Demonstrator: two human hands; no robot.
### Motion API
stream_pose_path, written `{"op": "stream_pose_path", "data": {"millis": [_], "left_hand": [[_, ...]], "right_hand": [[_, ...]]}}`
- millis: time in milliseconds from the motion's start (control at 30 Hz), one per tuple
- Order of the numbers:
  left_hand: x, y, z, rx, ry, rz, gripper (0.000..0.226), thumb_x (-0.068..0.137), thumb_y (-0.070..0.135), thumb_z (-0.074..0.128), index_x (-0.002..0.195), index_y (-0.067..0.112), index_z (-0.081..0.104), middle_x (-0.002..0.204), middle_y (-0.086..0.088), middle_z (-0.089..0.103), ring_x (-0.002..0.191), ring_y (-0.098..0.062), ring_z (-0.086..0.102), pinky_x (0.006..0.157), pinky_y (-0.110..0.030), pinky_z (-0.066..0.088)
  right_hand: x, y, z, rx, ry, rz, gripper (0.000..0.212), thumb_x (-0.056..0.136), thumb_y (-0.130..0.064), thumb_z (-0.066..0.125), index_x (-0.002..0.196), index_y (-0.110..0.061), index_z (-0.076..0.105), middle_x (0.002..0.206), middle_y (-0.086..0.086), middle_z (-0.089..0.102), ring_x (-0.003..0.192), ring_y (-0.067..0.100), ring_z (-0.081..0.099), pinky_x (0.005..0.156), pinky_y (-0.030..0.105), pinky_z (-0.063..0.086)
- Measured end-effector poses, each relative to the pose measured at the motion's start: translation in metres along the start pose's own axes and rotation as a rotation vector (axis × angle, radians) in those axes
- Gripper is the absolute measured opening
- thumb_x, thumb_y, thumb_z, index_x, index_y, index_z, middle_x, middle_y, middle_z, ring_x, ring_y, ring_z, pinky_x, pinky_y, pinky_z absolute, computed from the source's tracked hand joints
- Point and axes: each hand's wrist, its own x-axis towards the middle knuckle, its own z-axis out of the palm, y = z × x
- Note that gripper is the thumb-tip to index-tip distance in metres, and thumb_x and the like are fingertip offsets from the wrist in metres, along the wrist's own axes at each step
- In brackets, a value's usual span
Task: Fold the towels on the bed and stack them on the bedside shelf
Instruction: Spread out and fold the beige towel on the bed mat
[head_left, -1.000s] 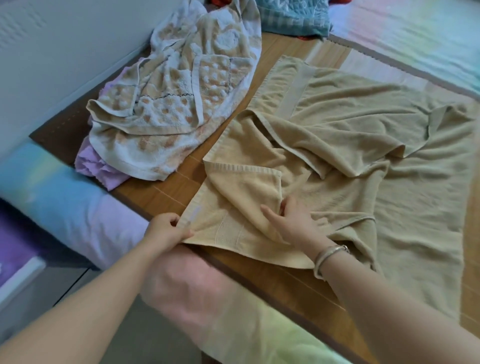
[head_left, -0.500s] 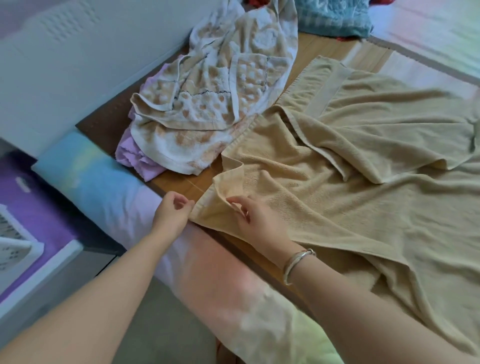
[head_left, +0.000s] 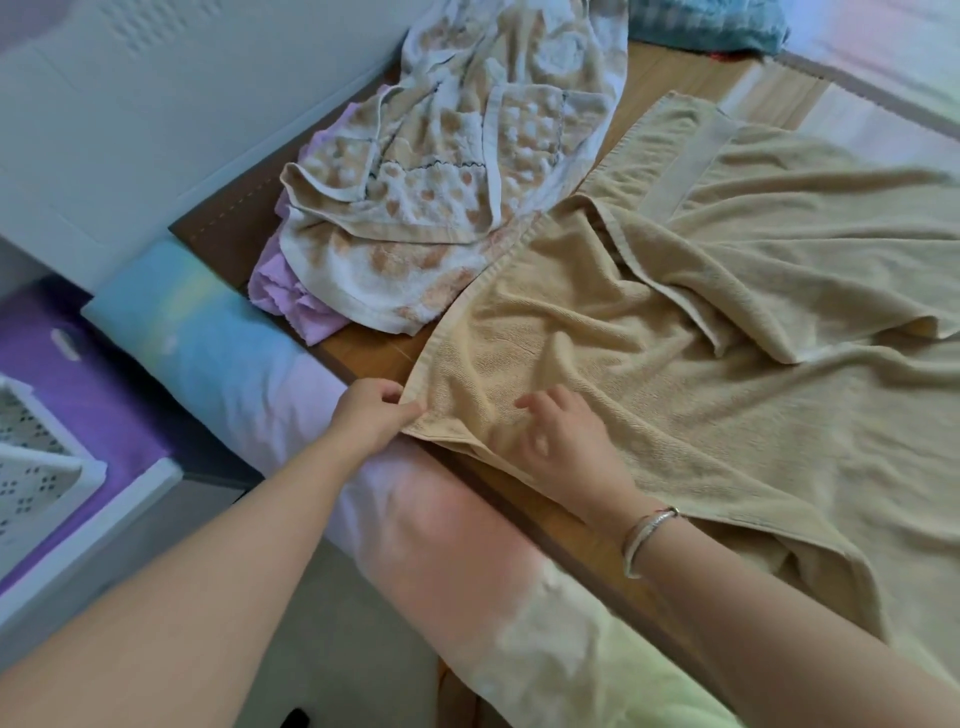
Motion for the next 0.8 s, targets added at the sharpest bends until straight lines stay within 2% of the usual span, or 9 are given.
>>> {"op": "stream_pose_path", "data": {"millis": [133, 233, 333, 500, 567, 633, 700, 733, 800], "left_hand": [[-0.003, -0.004, 0.006, 0.010, 0.055, 0.025, 0.016, 0.081, 0.023, 0.073, 0.078, 0.007, 0.070, 0.073, -0.005, 0.063, 0.070, -0.019, 0.053, 0.067, -0.029, 0.038], [-0.004, -0.003, 0.009, 0.021, 0.074, 0.029, 0.013, 0.080, 0.020, 0.073, 0.084, 0.008, 0.072, 0.079, -0.006, 0.067, 0.076, -0.020, 0.057, 0.071, -0.030, 0.041], [-0.007, -0.003, 0.012, 0.019, 0.092, 0.030, 0.016, 0.080, 0.021, 0.074, 0.085, 0.006, 0.071, 0.084, -0.009, 0.069, 0.080, -0.023, 0.060, 0.076, -0.033, 0.044], [-0.009, -0.004, 0.010, 0.006, 0.112, 0.037, 0.030, 0.081, 0.029, 0.073, 0.083, -0.001, 0.069, 0.076, -0.010, 0.064, 0.072, -0.020, 0.054, 0.067, -0.031, 0.038], [-0.008, -0.004, 0.008, 0.004, 0.130, 0.031, 0.038, 0.082, 0.032, 0.072, 0.080, -0.005, 0.065, 0.069, -0.009, 0.055, 0.066, -0.019, 0.048, 0.063, -0.031, 0.035], [-0.008, -0.004, 0.008, 0.003, 0.142, 0.021, 0.041, 0.081, 0.035, 0.072, 0.077, -0.005, 0.064, 0.066, -0.006, 0.051, 0.063, -0.017, 0.045, 0.060, -0.030, 0.033], [-0.011, -0.004, 0.008, -0.012, 0.138, 0.004, 0.037, 0.081, 0.036, 0.073, 0.078, 0.000, 0.067, 0.066, 0.000, 0.055, 0.064, -0.014, 0.047, 0.058, -0.027, 0.036], [-0.012, -0.003, 0.009, -0.015, 0.130, -0.003, 0.035, 0.081, 0.036, 0.073, 0.078, 0.002, 0.068, 0.067, 0.001, 0.056, 0.066, -0.012, 0.049, 0.060, -0.027, 0.036], [-0.013, -0.004, 0.010, -0.007, 0.126, -0.010, 0.033, 0.082, 0.035, 0.071, 0.081, 0.003, 0.068, 0.070, 0.002, 0.058, 0.072, -0.014, 0.051, 0.066, -0.027, 0.037]], "right_hand": [[-0.024, 0.038, -0.021, -0.208, 0.043, 0.131, 0.048, 0.079, -0.019, 0.053, 0.126, -0.020, 0.047, 0.125, 0.002, 0.045, 0.114, 0.027, 0.044, 0.095, 0.037, 0.036], [-0.040, 0.055, -0.027, -0.266, 0.009, 0.283, 0.053, 0.081, -0.034, 0.055, 0.130, -0.024, 0.038, 0.128, 0.000, 0.038, 0.118, 0.025, 0.038, 0.099, 0.037, 0.032], [-0.046, 0.063, -0.025, -0.281, 0.026, 0.367, 0.038, 0.090, -0.042, 0.051, 0.118, -0.017, 0.042, 0.119, 0.005, 0.047, 0.111, 0.028, 0.045, 0.094, 0.040, 0.038], [-0.045, 0.066, -0.030, -0.279, 0.076, 0.367, 0.024, 0.097, -0.034, 0.040, 0.099, -0.012, 0.049, 0.106, 0.008, 0.051, 0.100, 0.029, 0.047, 0.085, 0.040, 0.039], [-0.044, 0.065, -0.036, -0.182, 0.096, 0.372, 0.019, 0.096, -0.028, 0.040, 0.091, -0.011, 0.046, 0.094, 0.008, 0.054, 0.086, 0.030, 0.052, 0.071, 0.039, 0.040], [-0.044, 0.061, -0.046, -0.021, 0.209, 0.432, 0.018, 0.094, -0.026, 0.042, 0.085, -0.011, 0.041, 0.075, 0.007, 0.053, 0.065, 0.027, 0.049, 0.056, 0.036, 0.035], [-0.050, 0.056, -0.055, 0.031, 0.378, 0.457, 0.017, 0.092, -0.024, 0.046, 0.083, -0.011, 0.040, 0.065, 0.003, 0.048, 0.055, 0.020, 0.043, 0.049, 0.034, 0.028], [-0.054, 0.054, -0.057, 0.027, 0.414, 0.457, 0.017, 0.092, -0.023, 0.047, 0.083, -0.011, 0.039, 0.063, 0.002, 0.046, 0.054, 0.017, 0.042, 0.047, 0.033, 0.026], [-0.061, 0.054, -0.056, -0.041, 0.365, 0.451, 0.017, 0.091, -0.024, 0.048, 0.082, -0.013, 0.039, 0.064, 0.001, 0.047, 0.055, 0.018, 0.043, 0.047, 0.033, 0.029]]}}
